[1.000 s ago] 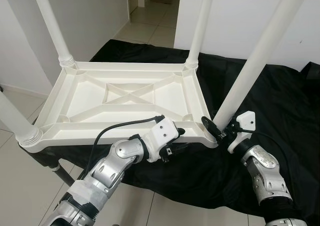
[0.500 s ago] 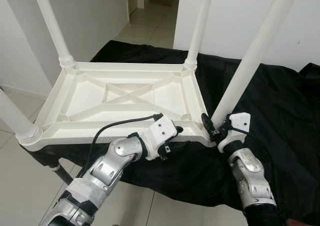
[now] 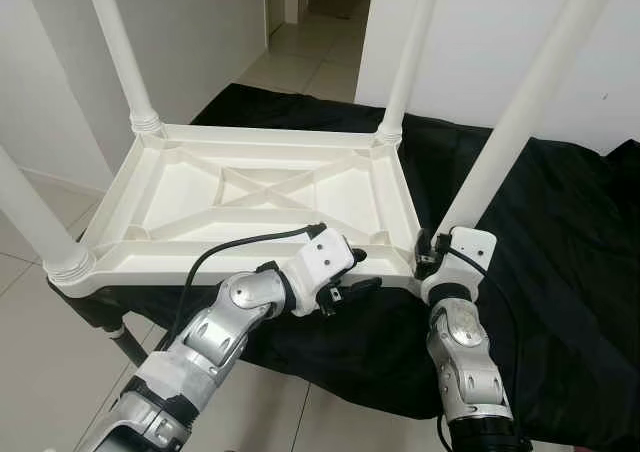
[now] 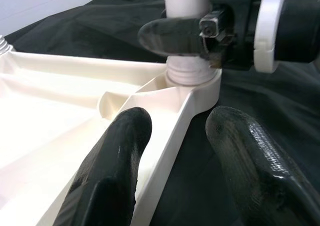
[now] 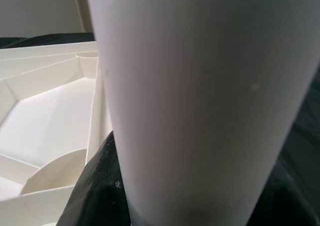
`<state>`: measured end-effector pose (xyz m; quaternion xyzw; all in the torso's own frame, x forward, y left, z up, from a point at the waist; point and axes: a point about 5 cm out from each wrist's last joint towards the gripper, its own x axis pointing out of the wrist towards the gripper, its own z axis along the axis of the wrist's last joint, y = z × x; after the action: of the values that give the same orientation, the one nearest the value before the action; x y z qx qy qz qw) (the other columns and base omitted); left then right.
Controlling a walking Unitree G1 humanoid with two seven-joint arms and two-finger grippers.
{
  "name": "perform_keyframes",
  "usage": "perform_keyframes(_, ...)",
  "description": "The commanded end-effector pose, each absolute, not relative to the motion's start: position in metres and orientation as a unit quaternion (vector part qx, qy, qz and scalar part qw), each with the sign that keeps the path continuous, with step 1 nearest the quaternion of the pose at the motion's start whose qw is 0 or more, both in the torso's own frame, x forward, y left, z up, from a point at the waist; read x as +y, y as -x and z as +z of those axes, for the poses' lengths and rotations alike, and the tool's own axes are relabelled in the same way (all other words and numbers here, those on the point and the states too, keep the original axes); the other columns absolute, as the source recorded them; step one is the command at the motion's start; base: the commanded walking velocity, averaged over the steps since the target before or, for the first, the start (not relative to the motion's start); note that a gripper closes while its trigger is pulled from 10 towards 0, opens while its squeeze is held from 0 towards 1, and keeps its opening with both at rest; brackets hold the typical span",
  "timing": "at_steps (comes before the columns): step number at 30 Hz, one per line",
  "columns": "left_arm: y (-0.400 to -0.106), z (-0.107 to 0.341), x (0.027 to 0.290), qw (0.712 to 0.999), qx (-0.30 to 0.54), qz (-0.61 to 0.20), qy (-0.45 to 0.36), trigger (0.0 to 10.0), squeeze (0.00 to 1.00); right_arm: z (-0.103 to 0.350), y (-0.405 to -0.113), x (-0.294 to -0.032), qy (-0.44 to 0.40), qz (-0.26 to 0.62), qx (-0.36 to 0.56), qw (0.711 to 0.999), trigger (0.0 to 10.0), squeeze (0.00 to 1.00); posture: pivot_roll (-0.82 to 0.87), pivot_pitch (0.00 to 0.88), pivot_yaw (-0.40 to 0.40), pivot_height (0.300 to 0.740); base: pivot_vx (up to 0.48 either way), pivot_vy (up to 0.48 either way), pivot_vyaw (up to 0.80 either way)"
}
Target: Building children table
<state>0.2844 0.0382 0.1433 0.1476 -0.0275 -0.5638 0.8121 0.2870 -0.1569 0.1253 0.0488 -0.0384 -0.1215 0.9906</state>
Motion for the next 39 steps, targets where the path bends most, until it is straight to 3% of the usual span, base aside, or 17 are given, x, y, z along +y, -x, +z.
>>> perform_keyframes(1, -0.284, 0.144, 0.038, 0.797, -0.026, -0.583, -0.153, 10.0, 0.0, 0.113, -0.281, -0.153, -0.078, -0.143, -0.007, 0.987, 10.0, 0.0, -0.01, 0.0, -0.043, 0.74, 0.0, 0.0, 0.0)
perform_keyframes(8, -0.284, 0.142, 0.037, 0.797, -0.026, -0.583, -0.152, 10.0, 0.0, 0.121, -0.281, -0.146, -0.09, -0.09, -0.019, 0.992, 10.0, 0.0, -0.02, 0.0, -0.043, 0.74, 0.0, 0.0, 0.0)
perform_keyframes(9, -0.284, 0.141, 0.037, 0.797, -0.026, -0.583, -0.152, 10.0, 0.0, 0.122, -0.282, -0.148, -0.087, -0.089, -0.022, 0.992, 10.0, 0.06, -0.02, 0.0, -0.044, 0.74, 0.0, 0.0, 0.0)
perform_keyframes(10, -0.284, 0.141, 0.037, 0.797, -0.026, -0.583, -0.152, 10.0, 0.0, 0.122, -0.282, -0.148, -0.087, -0.089, -0.022, 0.992, 10.0, 0.06, -0.02, 0.0, -0.044, 0.74, 0.0, 0.0, 0.0)
perform_keyframes(11, -0.283, 0.141, 0.036, 0.797, -0.027, -0.584, -0.15, 10.0, 0.0, 0.124, -0.282, -0.151, -0.08, -0.079, -0.034, 0.993, 10.0, 1.0, -0.02, 0.0, -0.044, 0.74, 0.0, 0.0, 0.0)
perform_keyframes(26, -0.279, 0.139, 0.035, 0.798, -0.026, -0.584, -0.147, 10.0, 0.0, 0.126, -0.279, -0.169, -0.094, 0.019, -0.066, 0.993, 10.0, 1.0, -0.01, 0.0, -0.042, 0.74, 0.0, 0.0, 0.0)
perform_keyframes(27, -0.279, 0.138, 0.035, 0.798, -0.026, -0.585, -0.146, 10.0, 0.0, 0.124, -0.278, -0.173, -0.083, 0.034, -0.066, 0.994, 10.0, 0.0, -0.01, 0.0, -0.041, 0.74, 0.0, 0.0, 0.0)
perform_keyframes(39, -0.275, 0.137, 0.031, 0.791, -0.024, -0.594, -0.145, 10.0, 0.0, 0.122, -0.287, -0.186, 0.016, 0.188, -0.066, 0.98, 10.0, 0.0, -0.01, 0.0, -0.034, 0.74, 0.0, 0.0, 0.0)
